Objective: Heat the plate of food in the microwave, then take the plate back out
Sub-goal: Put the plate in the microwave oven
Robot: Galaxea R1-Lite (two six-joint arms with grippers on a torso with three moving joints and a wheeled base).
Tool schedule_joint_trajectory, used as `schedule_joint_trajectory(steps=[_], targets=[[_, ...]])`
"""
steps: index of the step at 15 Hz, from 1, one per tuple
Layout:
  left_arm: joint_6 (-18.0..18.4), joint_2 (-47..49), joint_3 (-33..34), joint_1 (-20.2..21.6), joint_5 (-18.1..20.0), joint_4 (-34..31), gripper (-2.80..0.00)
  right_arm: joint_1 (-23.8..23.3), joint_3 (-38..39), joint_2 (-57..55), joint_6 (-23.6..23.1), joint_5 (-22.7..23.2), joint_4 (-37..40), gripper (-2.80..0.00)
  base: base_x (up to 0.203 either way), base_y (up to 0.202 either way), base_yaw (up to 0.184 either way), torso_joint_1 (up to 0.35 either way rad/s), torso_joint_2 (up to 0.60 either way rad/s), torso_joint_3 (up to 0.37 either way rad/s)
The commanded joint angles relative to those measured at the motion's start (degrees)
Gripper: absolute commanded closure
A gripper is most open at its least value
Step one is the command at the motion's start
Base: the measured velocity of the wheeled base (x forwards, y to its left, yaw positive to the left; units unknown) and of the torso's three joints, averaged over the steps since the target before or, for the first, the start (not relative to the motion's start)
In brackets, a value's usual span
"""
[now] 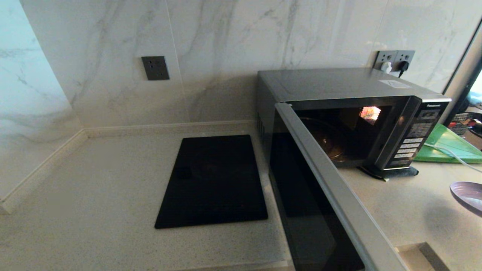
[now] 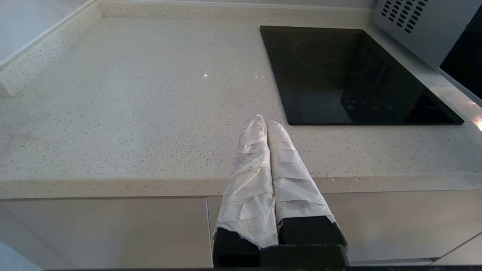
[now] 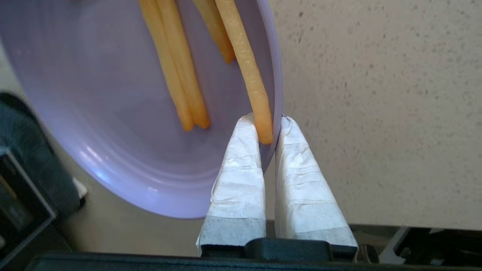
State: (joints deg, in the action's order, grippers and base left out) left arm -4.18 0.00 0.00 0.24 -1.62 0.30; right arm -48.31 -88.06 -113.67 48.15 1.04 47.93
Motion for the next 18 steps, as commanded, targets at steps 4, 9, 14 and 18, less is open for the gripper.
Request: schedule_joint_trajectory(steps=[4,9,14,18], targets=[[0.0,0.1,0.0,0.0,0.0,0.0,0.00,2.4,2.1,5.4,-3.1,3.2,0.5,0.00,0.000,0.000,0.000,0.000,0.00,0.000],[0.0,0.1,0.0,0.0,0.0,0.0,0.00,9.0,4.1,9.1,-7.7,4.0,1.1,0.00,0.000,0.000,0.000,0.000,0.00,0.000],[0.0,0.1,0.0,0.0,0.0,0.0,0.00,18.3,5.3,12.5,-9.7,6.4,3.4,0.00,0.000,0.000,0.000,0.000,0.00,0.000],[0.0,0.1,0.0,0.0,0.0,0.0,0.00,25.3,5.2,12.7,-9.7,9.4,4.8,0.00,0.000,0.000,0.000,0.000,0.00,0.000]])
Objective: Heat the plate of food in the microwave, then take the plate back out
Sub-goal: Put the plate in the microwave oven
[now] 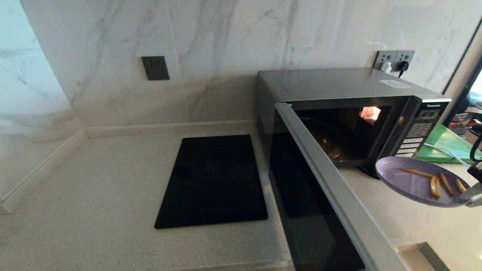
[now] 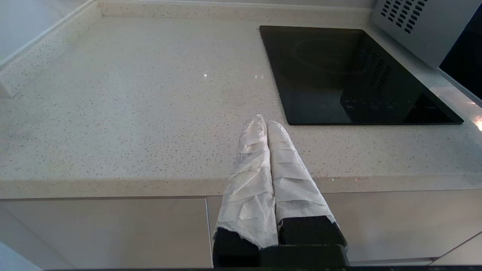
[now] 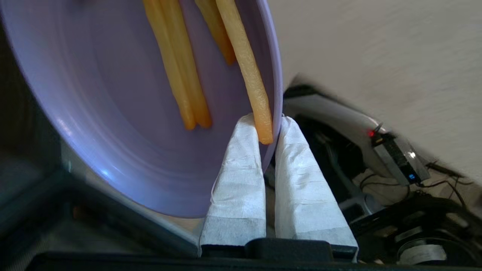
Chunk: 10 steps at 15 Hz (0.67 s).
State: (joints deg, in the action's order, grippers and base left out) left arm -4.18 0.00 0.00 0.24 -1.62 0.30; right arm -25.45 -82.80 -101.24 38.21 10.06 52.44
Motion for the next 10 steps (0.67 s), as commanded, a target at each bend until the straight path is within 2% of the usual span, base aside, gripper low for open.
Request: schedule_joint_trajectory(steps=[1,8,10], targets=[[0.0,0.1,0.0,0.0,0.0,0.0,0.00,4.1,0.0,0.2,0.3,0.6,0.4,0.00,0.000,0.000,0.000,0.000,0.00,0.000],[0.0,0.1,0.0,0.0,0.0,0.0,0.00,14.5,-0.8,-0.4,0.2,2.5,0.6,0.00,0.000,0.000,0.000,0.000,0.00,0.000],[0.0,0.0,0.0,0.0,0.0,0.0,0.00,16.1,-1.5,-0.9,0.2,3.8,0.5,0.00,0.000,0.000,0.000,0.000,0.00,0.000]])
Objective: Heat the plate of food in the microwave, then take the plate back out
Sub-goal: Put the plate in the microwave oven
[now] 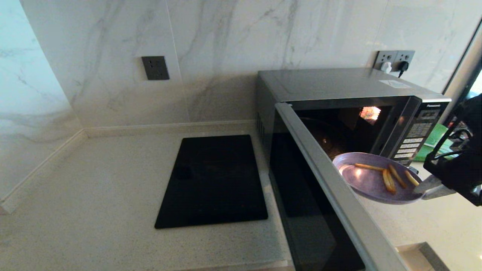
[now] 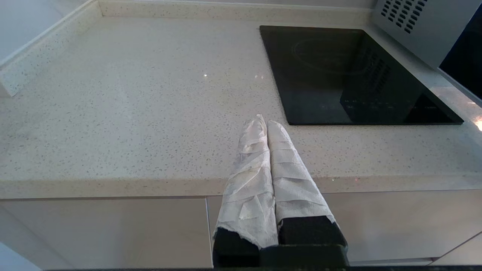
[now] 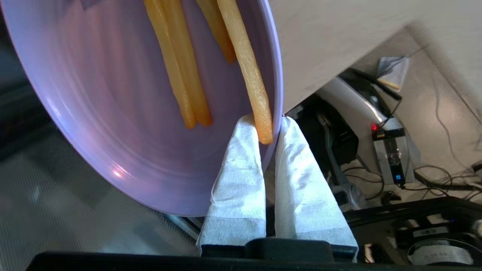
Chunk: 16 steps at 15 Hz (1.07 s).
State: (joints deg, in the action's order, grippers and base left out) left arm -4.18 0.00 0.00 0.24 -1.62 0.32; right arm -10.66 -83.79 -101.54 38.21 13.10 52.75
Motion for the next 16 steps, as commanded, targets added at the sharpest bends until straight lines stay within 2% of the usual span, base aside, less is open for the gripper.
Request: schedule_joint_trajectory(steps=[1,4,8,11,16], targets=[[0.0,0.1,0.0,0.0,0.0,0.0,0.00,1.9,-1.0,-1.1,0.2,2.1,0.2,0.00,0.000,0.000,0.000,0.000,0.00,0.000],[0.0,0.1,0.0,0.0,0.0,0.0,0.00,3.3,-3.2,-3.2,0.1,2.6,0.0,0.00,0.000,0.000,0.000,0.000,0.00,0.000],[0.0,0.0,0.0,0.0,0.0,0.0,0.00,4.7,-9.9,-10.2,-0.1,2.6,-1.5,0.00,0.000,0.000,0.000,0.000,0.00,0.000],[0.0,0.0,0.0,0.0,0.0,0.0,0.00,5.9,-16.3,-16.0,0.2,2.3,-5.6,0.00,0.000,0.000,0.000,0.000,0.00,0.000],[0.0,0.1,0.0,0.0,0.0,0.0,0.00,8.4,-28.9,-24.9,0.7,1.9,-6.4,0.00,0.000,0.000,0.000,0.000,0.00,0.000]])
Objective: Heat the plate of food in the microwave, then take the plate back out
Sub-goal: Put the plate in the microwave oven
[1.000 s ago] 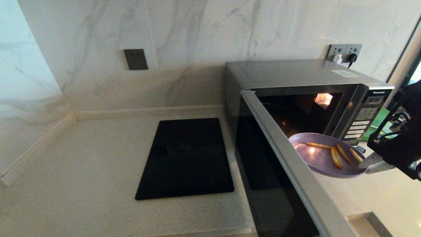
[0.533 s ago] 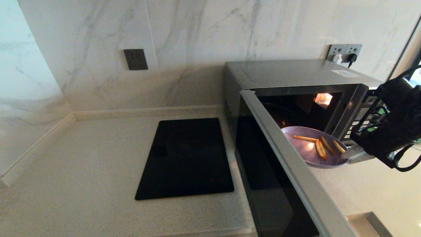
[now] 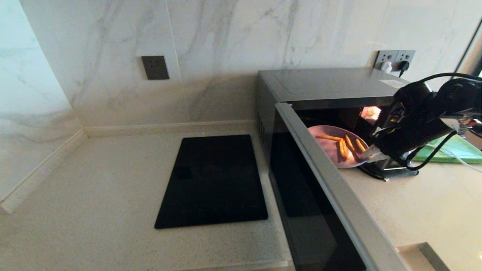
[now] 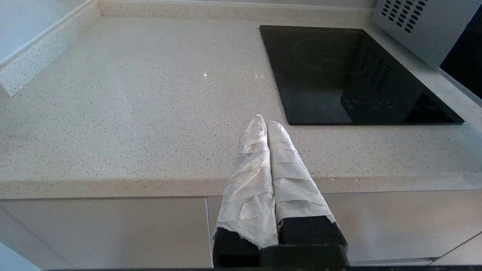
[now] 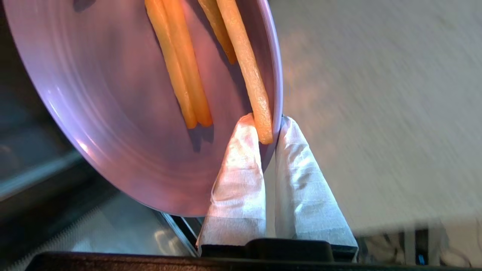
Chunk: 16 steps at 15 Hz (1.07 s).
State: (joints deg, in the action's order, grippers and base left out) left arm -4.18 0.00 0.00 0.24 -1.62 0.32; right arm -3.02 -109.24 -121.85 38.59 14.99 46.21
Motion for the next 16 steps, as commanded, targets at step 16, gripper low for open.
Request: schedule_joint_trajectory(steps=[16], targets=[[0.0,0.1,0.0,0.0,0.0,0.0,0.00,2.3,-4.3,-11.1,0.0,-1.9,-18.4,0.00,0.000,0.000,0.000,0.000,0.00,0.000]])
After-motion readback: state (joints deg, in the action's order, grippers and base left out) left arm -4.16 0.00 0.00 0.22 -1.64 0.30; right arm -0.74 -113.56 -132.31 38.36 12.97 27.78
